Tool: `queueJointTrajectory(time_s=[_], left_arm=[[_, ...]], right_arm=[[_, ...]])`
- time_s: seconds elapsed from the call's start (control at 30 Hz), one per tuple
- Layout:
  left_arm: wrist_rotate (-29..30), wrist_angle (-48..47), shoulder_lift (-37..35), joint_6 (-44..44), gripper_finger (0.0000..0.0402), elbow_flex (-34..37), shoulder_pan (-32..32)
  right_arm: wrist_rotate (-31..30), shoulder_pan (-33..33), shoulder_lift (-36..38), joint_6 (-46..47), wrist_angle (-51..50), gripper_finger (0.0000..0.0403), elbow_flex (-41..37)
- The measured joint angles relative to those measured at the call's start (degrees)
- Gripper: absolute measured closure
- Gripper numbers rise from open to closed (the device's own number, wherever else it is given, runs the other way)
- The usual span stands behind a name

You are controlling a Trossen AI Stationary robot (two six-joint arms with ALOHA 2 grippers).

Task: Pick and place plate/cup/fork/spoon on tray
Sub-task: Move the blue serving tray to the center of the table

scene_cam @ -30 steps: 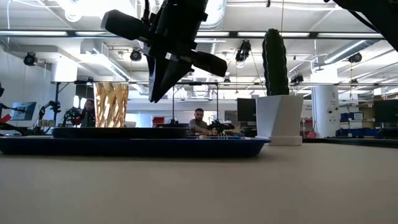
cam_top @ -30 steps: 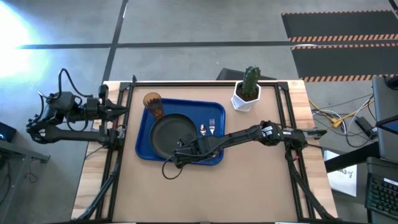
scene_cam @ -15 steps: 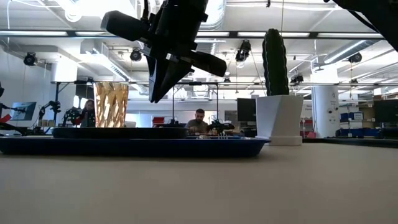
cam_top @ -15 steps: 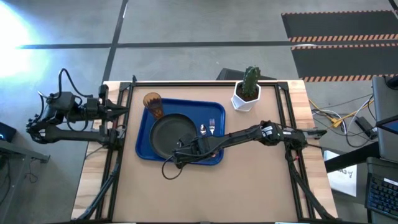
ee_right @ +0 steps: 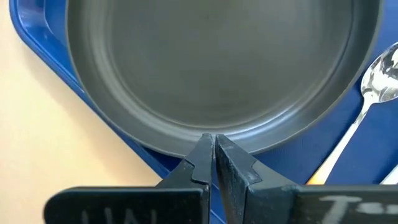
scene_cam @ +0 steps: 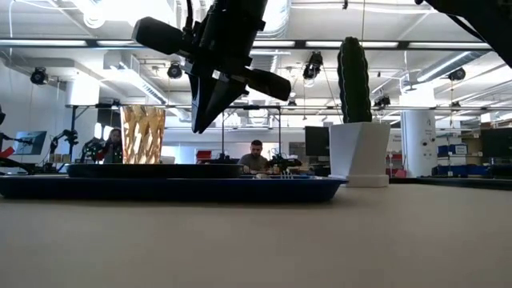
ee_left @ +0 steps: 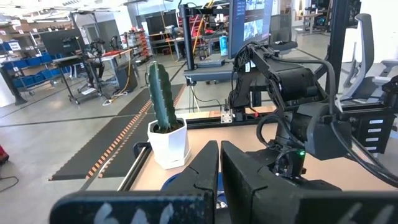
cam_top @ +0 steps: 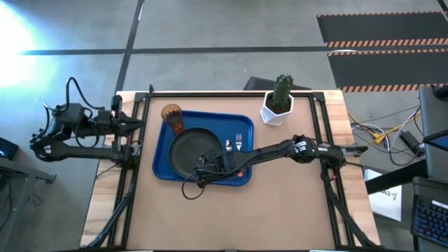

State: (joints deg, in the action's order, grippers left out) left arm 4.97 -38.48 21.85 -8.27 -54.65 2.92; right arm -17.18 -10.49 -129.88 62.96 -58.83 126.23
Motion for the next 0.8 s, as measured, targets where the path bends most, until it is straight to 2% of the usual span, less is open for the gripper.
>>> queueJointTrajectory(time_s=[0.13, 0.33, 0.47, 0.7, 0.8], left_arm=[[0.00, 0.00, 0.00, -0.16, 0.0402, 0.00, -0.01], [0.00, -0.02, -0.02, -0.16, 0.0402, 0.00, 0.00], [0.01, -0.14, -0.02, -0.16, 0.0402, 0.00, -0.02], [0.00, -1.24, -0.02, -0.16, 0.0402, 0.00, -0.02], [0.00, -1.16, -0.02, -0.73, 0.0402, 0.00, -0.02]], right_arm=[[2.74, 1.28, 0.00, -2.84, 0.00, 0.0394, -0.02], [16.18, 3.25, -0.25, -10.21, 0.72, 0.0394, -0.37], [23.09, 3.18, -0.35, -13.04, 0.08, 0.0394, -0.98], [23.57, 2.10, -0.33, -9.12, -18.23, 0.0394, -1.52], [23.15, 1.54, -0.31, -6.93, -22.90, 0.0394, -2.73]])
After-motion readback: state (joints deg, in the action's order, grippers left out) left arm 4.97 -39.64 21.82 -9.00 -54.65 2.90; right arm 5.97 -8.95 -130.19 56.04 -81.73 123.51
